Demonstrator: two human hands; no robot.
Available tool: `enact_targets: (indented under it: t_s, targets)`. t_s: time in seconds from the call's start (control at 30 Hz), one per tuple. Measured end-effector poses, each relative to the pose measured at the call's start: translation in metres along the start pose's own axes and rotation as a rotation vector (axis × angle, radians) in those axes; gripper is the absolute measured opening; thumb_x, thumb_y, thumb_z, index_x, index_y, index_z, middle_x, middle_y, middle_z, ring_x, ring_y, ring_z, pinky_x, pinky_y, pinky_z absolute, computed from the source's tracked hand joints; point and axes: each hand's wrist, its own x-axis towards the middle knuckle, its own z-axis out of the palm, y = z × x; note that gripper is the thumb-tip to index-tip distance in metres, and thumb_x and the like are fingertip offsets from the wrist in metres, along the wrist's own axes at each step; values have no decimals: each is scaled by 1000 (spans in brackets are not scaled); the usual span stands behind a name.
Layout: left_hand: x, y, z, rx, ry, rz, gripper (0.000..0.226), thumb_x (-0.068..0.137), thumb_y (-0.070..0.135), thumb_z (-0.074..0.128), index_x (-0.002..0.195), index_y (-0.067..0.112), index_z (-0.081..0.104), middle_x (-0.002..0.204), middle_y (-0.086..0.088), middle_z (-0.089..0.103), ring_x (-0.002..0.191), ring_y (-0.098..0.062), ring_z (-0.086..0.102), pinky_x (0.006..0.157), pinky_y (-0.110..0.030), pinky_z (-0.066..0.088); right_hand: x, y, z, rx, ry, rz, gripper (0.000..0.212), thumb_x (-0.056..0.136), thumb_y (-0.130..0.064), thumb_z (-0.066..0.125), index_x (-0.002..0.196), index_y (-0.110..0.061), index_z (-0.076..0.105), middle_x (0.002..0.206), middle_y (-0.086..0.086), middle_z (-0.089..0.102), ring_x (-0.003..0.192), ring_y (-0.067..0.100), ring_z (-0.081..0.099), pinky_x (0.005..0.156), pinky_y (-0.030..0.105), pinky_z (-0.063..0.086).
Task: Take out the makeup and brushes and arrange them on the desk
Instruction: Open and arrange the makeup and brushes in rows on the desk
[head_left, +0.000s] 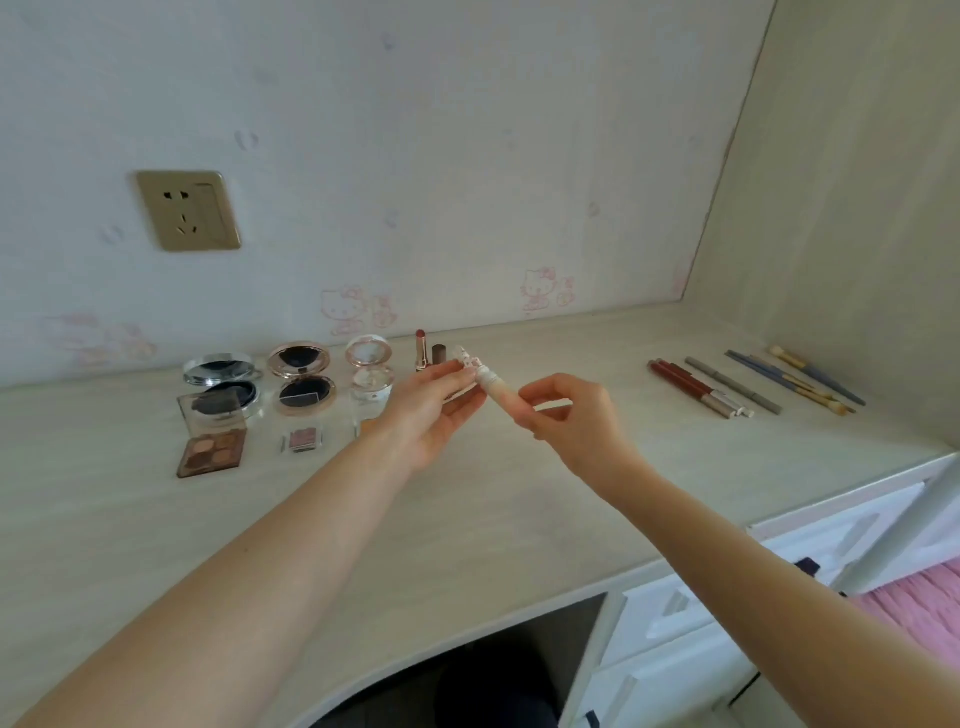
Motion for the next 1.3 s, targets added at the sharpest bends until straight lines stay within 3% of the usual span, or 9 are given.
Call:
enact_targets:
  t_s: [0.1,0.3,0.43,0.53,0.73,0.97,1.13,1.3]
  targets:
    - [-17,9,-20,-16,25,0,14,87,-4,60,98,3,65,91,-8,69,81,-16,69,77,-25,58,-8,-8,26,38,2,14,48,63,-70,73,86,-28,65,80,-15,71,70,2,68,62,23,53]
    - [-52,19,-61,-59,87,-10,12,85,-2,63,93,4,68,91,-9,72,86,-15,69,74,-21,57,-25,-20,78,99,-58,-31,33,71,-56,76,77,-25,67,76,-14,71,70,5,68,56,12,47]
    - [-72,24,-91,9,35,-11,45,84,-2,64,125,13,51,107,-16,71,98,-25,69,78,-29,57,-28,-20,109,108,-114,-46,19,76,-37,78,80,-22,66,79,-8,71,74,11,69,68,26,57]
    - [-82,29,-108,93,5,32,57,84,-4,63,135,13,44,109,-17,70,102,-30,68,79,-31,58,-33,-21,129,134,-132,-83,14,77,-26,79,79,-21,66,75,-13,70,71,4,67,66,19,54]
    - [-94,34,-133,113,96,116,55,81,-4,67,127,19,48,104,-15,72,97,-29,69,74,-31,58,-37,-22,159,105,-156,-168,12,78,-27,77,77,-24,65,76,-17,68,73,0,63,62,13,48]
    - [-98,32,-148,224,154,172,34,82,-1,67,115,2,61,104,-14,72,94,-26,70,76,-28,58,-33,-16,177,-22,-172,-264,13,79,-34,74,78,-31,62,81,-18,64,78,5,58,62,14,41]
    - [-101,29,-152,316,193,274,35,82,2,69,115,12,64,99,-13,73,96,-29,70,90,-36,51,-31,-16,180,32,-205,-243,12,78,-35,75,78,-33,64,82,-22,65,82,5,59,63,18,46]
    - [-107,28,-147,518,139,427,28,85,10,69,102,33,72,90,0,75,80,-12,70,73,-19,53,-23,-19,172,203,-145,-101,19,76,-38,75,90,-28,67,79,-15,67,78,-2,62,65,13,46]
